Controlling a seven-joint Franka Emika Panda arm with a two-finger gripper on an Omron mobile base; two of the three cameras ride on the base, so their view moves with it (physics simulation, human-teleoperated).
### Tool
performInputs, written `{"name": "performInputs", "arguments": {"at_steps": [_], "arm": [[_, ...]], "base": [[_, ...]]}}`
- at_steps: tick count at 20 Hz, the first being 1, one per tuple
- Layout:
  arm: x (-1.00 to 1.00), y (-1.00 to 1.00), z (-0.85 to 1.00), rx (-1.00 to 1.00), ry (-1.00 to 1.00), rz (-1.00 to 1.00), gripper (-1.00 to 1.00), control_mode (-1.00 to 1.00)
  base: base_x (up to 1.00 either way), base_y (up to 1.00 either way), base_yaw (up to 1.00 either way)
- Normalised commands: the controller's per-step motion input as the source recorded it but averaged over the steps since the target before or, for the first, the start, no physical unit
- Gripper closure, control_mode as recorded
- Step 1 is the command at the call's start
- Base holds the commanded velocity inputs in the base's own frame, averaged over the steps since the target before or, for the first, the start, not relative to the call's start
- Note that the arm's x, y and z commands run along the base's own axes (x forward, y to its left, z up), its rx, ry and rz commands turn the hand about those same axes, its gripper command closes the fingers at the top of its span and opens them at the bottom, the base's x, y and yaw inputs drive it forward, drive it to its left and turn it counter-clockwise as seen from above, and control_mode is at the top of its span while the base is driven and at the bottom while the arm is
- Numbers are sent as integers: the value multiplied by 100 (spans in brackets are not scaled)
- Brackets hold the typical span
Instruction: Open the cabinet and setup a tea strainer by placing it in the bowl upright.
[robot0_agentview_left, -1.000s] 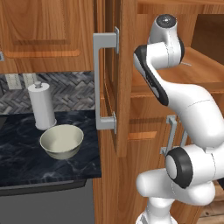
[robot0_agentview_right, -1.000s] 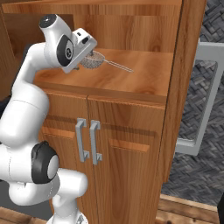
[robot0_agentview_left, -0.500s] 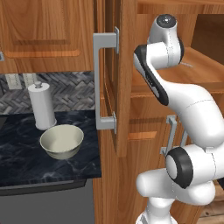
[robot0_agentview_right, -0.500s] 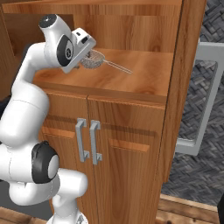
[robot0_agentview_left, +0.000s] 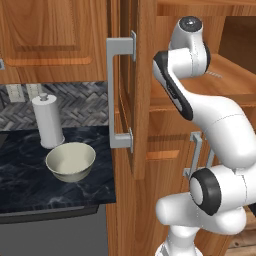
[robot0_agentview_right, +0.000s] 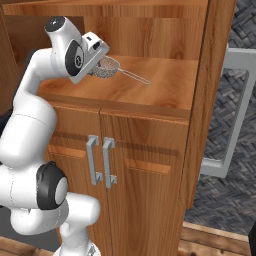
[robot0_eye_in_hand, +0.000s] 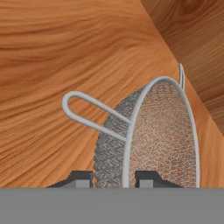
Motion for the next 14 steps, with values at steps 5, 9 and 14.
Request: {"name": "performInputs", "arguments": {"at_steps": [5,9,14], "arm": [[0,0,-1,-1,-1,0,100,-100],[-38,0,-2,-14,-18,-1,100,-100],[-51,0,1,-7,-6,-1,100,-100]], "base": [[0,0,0],[0,0,0],[0,0,0]]}}
